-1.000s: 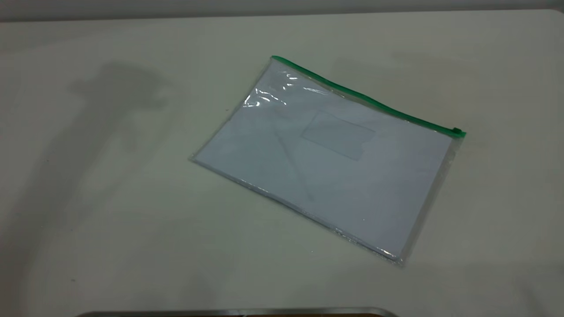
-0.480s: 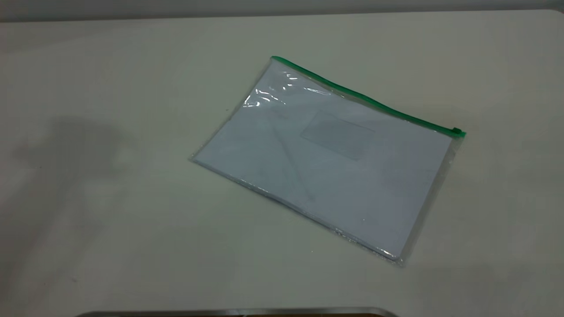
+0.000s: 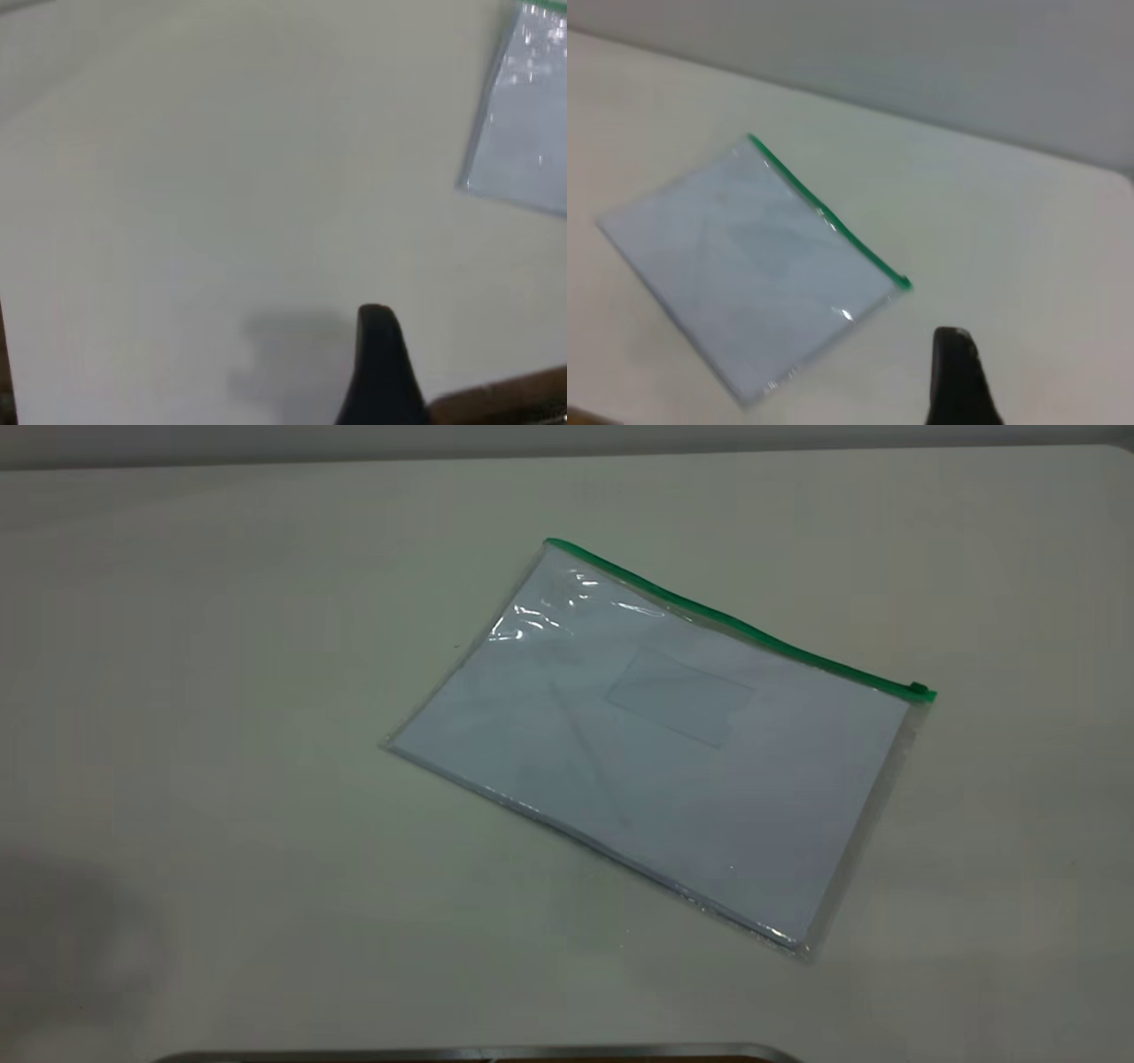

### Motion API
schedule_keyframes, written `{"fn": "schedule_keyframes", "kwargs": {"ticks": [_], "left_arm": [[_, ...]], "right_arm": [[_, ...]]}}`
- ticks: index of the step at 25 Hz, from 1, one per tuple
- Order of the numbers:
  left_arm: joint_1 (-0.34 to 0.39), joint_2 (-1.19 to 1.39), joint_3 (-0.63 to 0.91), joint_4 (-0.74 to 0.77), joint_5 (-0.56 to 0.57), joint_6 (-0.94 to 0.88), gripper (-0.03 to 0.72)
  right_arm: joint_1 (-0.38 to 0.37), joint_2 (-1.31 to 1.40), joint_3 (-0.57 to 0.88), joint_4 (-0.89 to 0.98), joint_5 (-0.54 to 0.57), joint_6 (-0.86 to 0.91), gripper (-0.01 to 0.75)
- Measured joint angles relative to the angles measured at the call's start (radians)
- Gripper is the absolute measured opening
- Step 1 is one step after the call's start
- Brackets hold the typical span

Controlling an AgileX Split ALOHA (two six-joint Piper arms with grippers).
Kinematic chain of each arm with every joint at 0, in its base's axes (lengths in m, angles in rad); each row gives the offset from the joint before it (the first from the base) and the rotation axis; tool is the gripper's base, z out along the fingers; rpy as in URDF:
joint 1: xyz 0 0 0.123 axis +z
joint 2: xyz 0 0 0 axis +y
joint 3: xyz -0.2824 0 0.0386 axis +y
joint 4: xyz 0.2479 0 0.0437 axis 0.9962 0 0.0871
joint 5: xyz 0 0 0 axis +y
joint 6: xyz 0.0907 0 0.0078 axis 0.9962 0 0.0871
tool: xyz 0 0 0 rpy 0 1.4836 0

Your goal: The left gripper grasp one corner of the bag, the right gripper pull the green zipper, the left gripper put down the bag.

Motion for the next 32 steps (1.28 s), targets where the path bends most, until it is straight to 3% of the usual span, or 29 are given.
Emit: {"fn": "schedule_keyframes", "kwargs": {"ticks": [8, 32], "left_arm": [[0.0, -0.259, 0.27, 0.0, 0.0, -0.03, 0.59], [0.0, -0.814, 0.753, 0.0, 0.0, -0.03, 0.59]], "right_arm": [[0.0, -0.012, 0.179, -0.062, -0.063, 0.027, 0.503], [0.0, -0.013, 0.203, -0.083, -0.065, 0.05, 0.503]]}}
